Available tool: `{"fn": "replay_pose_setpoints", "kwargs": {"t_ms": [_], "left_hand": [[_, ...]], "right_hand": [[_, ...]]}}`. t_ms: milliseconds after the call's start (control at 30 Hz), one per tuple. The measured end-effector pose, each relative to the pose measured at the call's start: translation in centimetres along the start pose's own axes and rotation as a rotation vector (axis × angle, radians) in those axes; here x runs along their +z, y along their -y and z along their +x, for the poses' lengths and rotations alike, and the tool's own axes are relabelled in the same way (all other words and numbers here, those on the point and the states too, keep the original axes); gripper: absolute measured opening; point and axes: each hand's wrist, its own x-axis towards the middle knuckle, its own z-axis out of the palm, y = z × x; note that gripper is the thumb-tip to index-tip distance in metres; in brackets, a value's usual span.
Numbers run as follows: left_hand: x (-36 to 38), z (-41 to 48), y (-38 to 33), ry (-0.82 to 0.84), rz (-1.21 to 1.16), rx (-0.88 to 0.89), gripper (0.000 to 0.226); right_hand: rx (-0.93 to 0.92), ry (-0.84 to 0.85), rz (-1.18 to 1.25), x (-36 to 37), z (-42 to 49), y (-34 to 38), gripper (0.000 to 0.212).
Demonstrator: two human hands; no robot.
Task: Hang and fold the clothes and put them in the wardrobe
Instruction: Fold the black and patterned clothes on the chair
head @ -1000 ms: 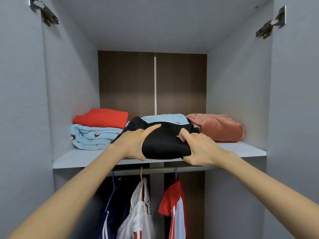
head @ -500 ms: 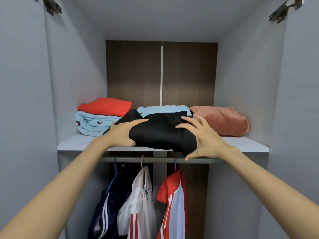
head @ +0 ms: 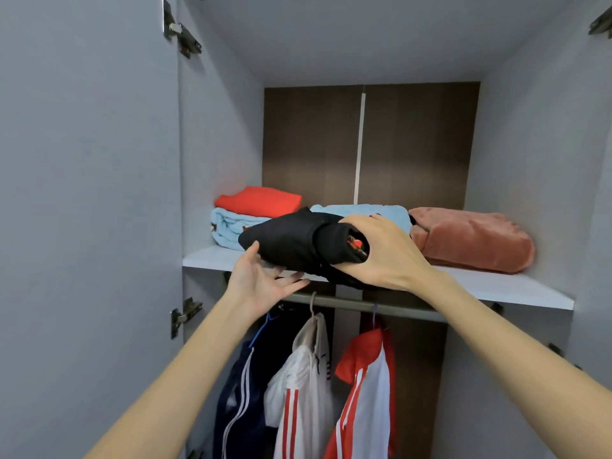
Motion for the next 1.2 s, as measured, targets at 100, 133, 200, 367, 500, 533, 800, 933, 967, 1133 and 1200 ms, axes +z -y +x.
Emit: {"fn": "replay_pose_setpoints", "kwargs": {"t_ms": [100, 133, 200, 367, 500, 533, 800, 933, 967, 1133, 1200], "left_hand": [[1.0, -0.6, -0.6, -0.041, -0.101, 0.011, 0.025], [1.2, -0.8, -0.9, -0.046, -0.134, 0.008, 0.022], [1.6, -1.1, -1.7, -0.048, -0.153, 0.015, 0.026], [4.4, -0.2, -3.7, 0.033, -0.068, 0.057, 0.032], [6.2, 1.9, -5.7, 0.08, 0.006, 0.08, 0.042], [6.7, 2.6, -6.3, 0.096, 0.014, 0.091, 0.045], [8.2, 8.4, -10.8, 0.223, -0.011, 0.168, 0.053], [7.0, 12.2, -13.3, 0.271, 0.005, 0.162, 0.055], [6.6, 13.1, -13.8, 0.266, 0.007, 0.158, 0.056], [5.6, 17.9, -15.8, 0.238, 0.038, 0.132, 0.054], [5.4, 19.9, -16.2, 0.239, 0.042, 0.123, 0.052]], "right_hand": [[-0.033, 0.018, 0.027, -1.3, 0.2, 1.2, 0.032], [-0.051, 0.037, 0.008, -1.8, 0.3, 1.4, 0.036], [-0.112, 0.07, -0.089, -2.8, 0.6, 1.6, 0.041], [-0.094, -0.021, -0.152, -5.4, 2.0, 1.1, 0.043], [-0.099, -0.069, -0.169, -6.3, 4.5, 1.2, 0.027], [-0.103, -0.081, -0.177, -6.2, 5.4, 1.2, 0.024], [-0.086, -0.117, -0.346, -2.7, 11.8, 0.9, 0.045], [-0.051, -0.127, -0.379, 0.3, 14.9, -0.2, 0.046], [-0.049, -0.136, -0.382, 1.1, 15.6, -0.6, 0.047], [-0.055, -0.18, -0.462, 4.5, 19.2, -2.4, 0.053], [-0.063, -0.197, -0.499, 5.5, 20.6, -3.4, 0.052]]}}
